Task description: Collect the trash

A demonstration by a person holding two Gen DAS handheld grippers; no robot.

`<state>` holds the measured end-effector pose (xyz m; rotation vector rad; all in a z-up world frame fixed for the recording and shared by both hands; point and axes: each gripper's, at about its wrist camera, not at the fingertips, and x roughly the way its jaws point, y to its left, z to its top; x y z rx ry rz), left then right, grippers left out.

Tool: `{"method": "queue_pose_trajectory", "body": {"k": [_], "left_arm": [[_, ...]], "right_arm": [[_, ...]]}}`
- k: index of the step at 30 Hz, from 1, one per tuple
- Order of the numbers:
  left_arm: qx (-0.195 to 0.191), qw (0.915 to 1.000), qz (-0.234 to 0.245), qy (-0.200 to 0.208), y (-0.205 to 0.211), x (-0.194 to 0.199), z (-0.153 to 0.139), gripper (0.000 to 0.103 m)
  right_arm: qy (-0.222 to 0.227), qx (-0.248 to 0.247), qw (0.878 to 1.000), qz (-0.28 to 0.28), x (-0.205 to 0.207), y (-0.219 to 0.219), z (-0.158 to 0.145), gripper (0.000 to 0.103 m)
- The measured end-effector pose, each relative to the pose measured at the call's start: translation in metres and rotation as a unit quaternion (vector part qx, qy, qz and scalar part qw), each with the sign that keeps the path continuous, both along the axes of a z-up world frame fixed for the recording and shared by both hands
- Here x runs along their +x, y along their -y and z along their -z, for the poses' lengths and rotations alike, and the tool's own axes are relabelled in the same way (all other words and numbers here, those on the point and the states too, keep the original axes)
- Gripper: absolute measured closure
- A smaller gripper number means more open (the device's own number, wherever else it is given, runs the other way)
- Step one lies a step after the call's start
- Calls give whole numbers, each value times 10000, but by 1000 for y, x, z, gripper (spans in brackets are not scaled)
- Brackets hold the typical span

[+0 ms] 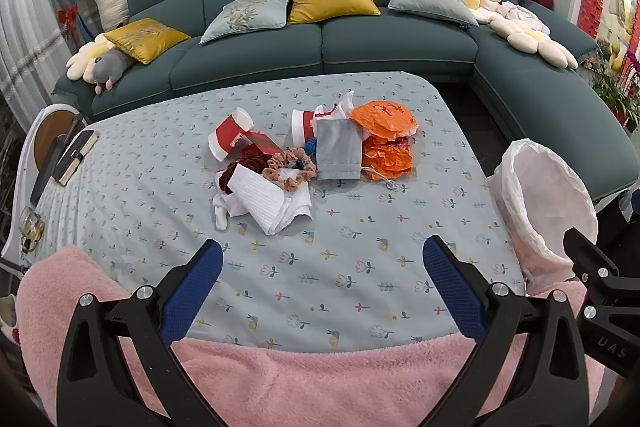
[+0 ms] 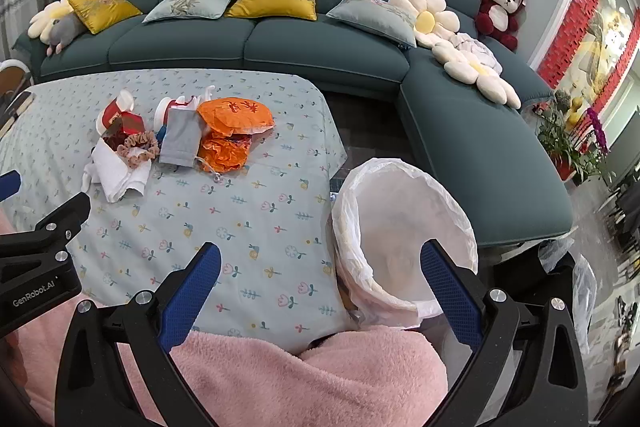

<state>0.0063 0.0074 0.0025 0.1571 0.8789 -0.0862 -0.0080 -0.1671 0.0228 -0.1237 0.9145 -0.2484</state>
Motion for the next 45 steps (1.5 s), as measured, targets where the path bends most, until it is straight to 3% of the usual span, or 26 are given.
{"method": "queue_pose_trajectory", "body": {"k": [45], "left_arm": [[-87, 10000, 32, -21, -2, 3, 1, 8]], "right_arm": [[-31, -79, 10000, 20, 8, -4, -1, 7]]}}
